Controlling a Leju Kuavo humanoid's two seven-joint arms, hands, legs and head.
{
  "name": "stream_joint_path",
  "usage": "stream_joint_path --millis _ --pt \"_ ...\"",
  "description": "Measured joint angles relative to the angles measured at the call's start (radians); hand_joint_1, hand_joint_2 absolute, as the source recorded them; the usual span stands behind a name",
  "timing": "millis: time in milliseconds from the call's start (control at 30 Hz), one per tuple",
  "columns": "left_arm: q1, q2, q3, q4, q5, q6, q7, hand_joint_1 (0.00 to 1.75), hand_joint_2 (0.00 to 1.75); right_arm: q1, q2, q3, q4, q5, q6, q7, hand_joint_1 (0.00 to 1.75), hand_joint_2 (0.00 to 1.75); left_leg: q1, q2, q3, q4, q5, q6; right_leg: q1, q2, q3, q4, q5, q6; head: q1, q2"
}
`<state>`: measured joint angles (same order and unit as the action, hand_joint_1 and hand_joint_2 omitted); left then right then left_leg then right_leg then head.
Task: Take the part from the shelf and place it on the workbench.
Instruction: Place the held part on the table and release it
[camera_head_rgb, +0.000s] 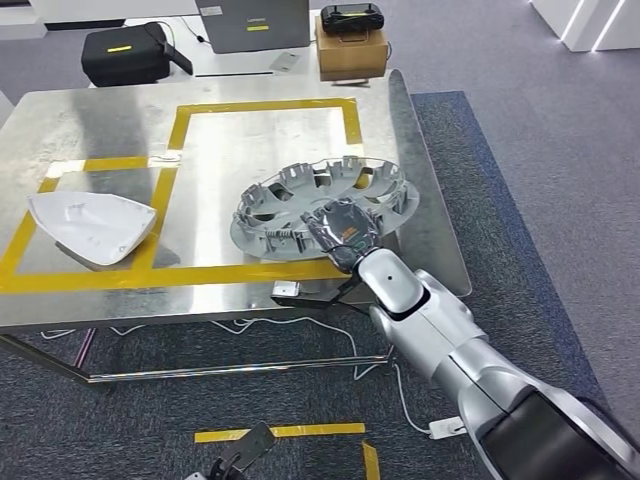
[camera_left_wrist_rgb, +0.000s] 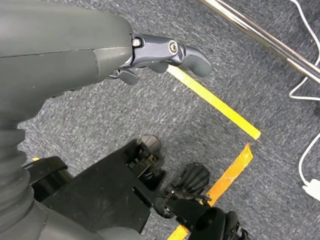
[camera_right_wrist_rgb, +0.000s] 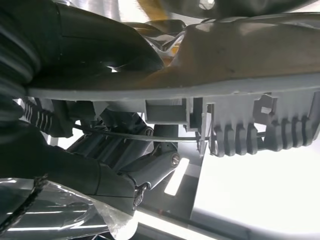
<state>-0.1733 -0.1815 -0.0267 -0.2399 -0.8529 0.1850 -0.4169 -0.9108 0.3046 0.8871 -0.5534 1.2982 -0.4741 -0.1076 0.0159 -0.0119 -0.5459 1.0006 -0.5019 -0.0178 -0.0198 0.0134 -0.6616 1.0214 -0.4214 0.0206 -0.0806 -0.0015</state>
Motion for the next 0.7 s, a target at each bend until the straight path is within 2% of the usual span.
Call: stream_joint_path --millis 300,700 --pt "0.01 -0.002 0.0 0.0 0.004 0.006 0.0 0.0 1.75 0.006 0.025 0.012 0.02 -0.009 -0.009 -0.011 1.75 1.75 0.0 0.0 0.0 0.0 0.0 0.0 0.0 0.0 0.0 0.0 0.0 0.0 0.0 0.0" --pt "0.027 0.003 0.0 0.0 0.009 0.006 0.0 0.0 1.75 0.022 0.027 0.026 0.033 -0.01 -0.017 -0.012 1.75 1.75 0.0 0.0 0.0 0.0 0.0 0.0 0.0 0.0 0.0 0.0 0.0 0.0 0.0 0.0"
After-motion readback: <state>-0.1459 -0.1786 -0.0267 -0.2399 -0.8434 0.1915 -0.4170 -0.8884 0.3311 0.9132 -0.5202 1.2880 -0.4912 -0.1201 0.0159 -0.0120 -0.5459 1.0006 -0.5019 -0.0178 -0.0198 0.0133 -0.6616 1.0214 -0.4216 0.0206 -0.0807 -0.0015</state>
